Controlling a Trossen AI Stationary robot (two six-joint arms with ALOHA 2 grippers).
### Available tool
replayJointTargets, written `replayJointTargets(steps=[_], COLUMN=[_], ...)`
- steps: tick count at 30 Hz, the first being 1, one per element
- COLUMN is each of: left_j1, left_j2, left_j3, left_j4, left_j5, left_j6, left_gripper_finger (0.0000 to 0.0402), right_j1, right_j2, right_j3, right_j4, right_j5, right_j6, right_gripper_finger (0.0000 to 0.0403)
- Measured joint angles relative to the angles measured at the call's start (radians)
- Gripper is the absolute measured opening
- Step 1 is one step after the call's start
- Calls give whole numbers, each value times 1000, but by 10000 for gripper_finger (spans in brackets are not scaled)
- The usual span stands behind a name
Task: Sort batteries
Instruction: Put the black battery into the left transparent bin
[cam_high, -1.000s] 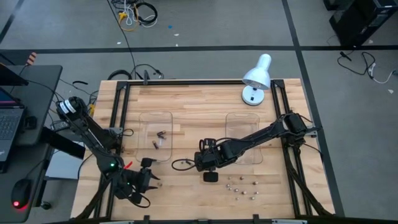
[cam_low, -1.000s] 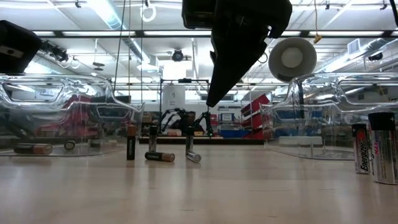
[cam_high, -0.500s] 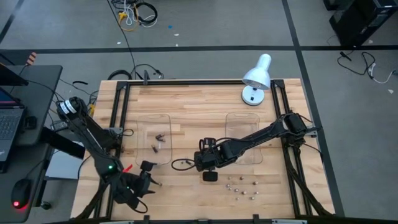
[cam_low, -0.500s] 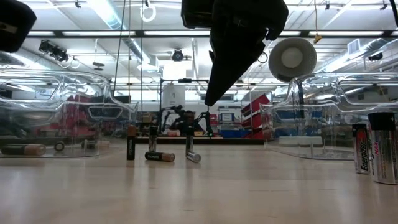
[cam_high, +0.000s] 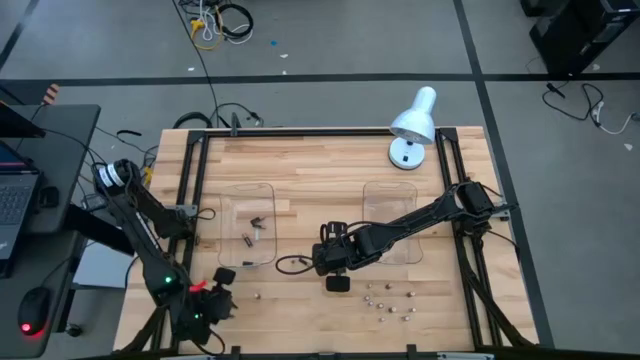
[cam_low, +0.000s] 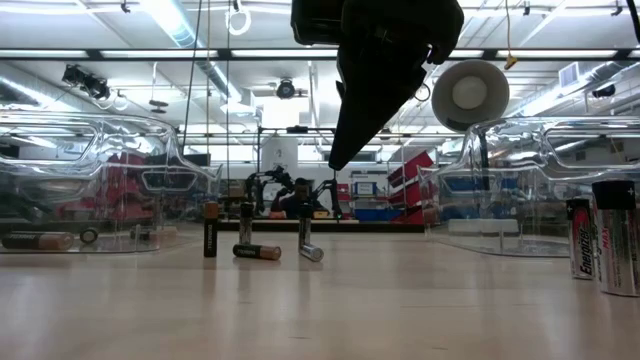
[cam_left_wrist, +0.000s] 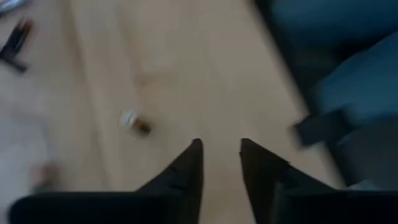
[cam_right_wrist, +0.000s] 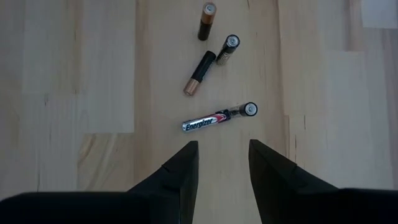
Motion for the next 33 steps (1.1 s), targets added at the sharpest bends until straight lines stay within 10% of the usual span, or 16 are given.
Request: replayJointTargets(steps=[5,33], left_j1=[-14,-32], left_j2=[54,61], left_j3=[-2,116], left_j4=[-261,-517], left_j5=[-169,-283], left_j6=[-186,-307], left_gripper_finger=[9,3], right_j1=[0,4], right_j2=[0,0], right_j3=[0,0], right_j4=[10,44], right_j5=[0,0], right_j6=[-5,2], right_gripper_finger=[127,127])
